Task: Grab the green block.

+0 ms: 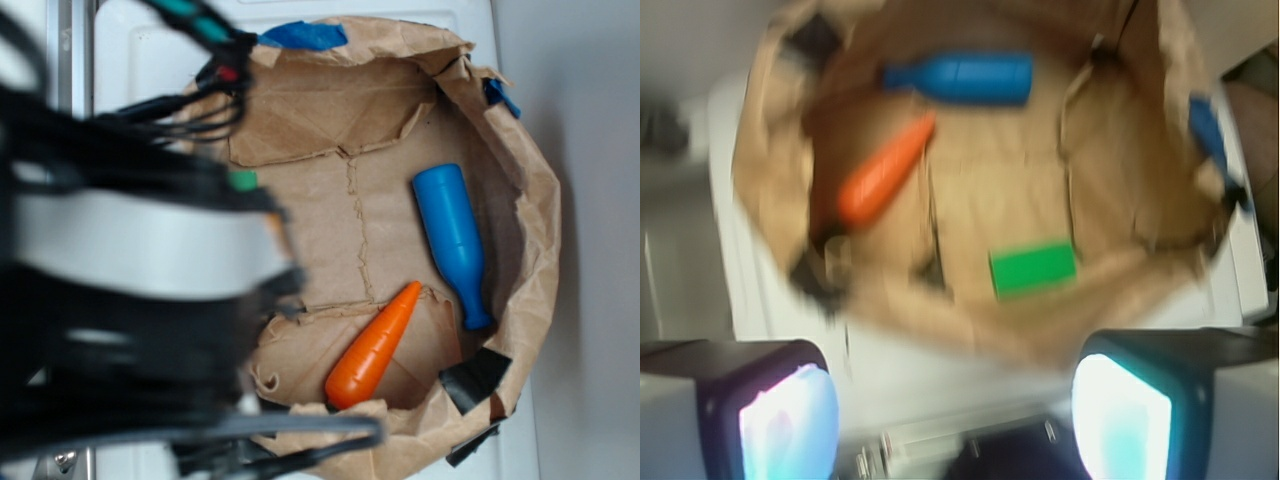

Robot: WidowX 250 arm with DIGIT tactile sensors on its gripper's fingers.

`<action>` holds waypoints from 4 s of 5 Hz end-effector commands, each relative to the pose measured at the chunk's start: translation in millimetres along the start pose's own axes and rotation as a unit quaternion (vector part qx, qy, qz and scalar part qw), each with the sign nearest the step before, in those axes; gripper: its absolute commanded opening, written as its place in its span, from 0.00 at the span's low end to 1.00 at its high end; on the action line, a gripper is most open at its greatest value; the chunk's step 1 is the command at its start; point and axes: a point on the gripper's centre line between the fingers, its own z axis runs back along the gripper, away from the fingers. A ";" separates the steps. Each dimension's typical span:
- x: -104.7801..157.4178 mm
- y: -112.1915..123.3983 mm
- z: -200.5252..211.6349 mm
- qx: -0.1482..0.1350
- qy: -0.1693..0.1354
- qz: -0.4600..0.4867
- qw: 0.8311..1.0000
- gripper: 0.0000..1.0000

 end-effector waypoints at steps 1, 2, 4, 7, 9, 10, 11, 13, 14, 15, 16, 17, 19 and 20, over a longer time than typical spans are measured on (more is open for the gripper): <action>18.9 30.5 -35.6 0.027 -0.016 0.253 0.967 1.00; 19.3 43.8 -63.5 0.064 -0.027 0.339 0.938 1.00; 27.4 49.9 -92.8 0.104 -0.006 0.404 0.909 1.00; 18.4 47.2 -121.9 0.130 -0.012 0.390 0.912 1.00; 3.3 50.0 -144.8 0.114 -0.032 0.341 0.933 1.00; 1.1 51.9 -146.8 0.111 -0.031 0.339 0.934 1.00; 2.8 58.6 -144.7 0.102 -0.026 0.344 0.933 1.00; -0.9 70.4 -156.6 0.057 0.017 0.323 0.944 1.00; 10.7 68.4 -165.6 -0.001 0.041 0.288 0.957 1.00; 16.0 62.6 -169.3 -0.030 0.049 0.265 0.962 1.00; 19.9 59.4 -167.6 -0.032 0.037 0.253 0.966 1.00; 23.2 56.4 -166.3 -0.034 0.032 0.249 0.967 1.00; 15.0 62.7 -155.2 -0.011 0.055 0.300 0.952 1.00; -0.8 65.5 -147.9 0.031 0.097 0.398 0.912 1.00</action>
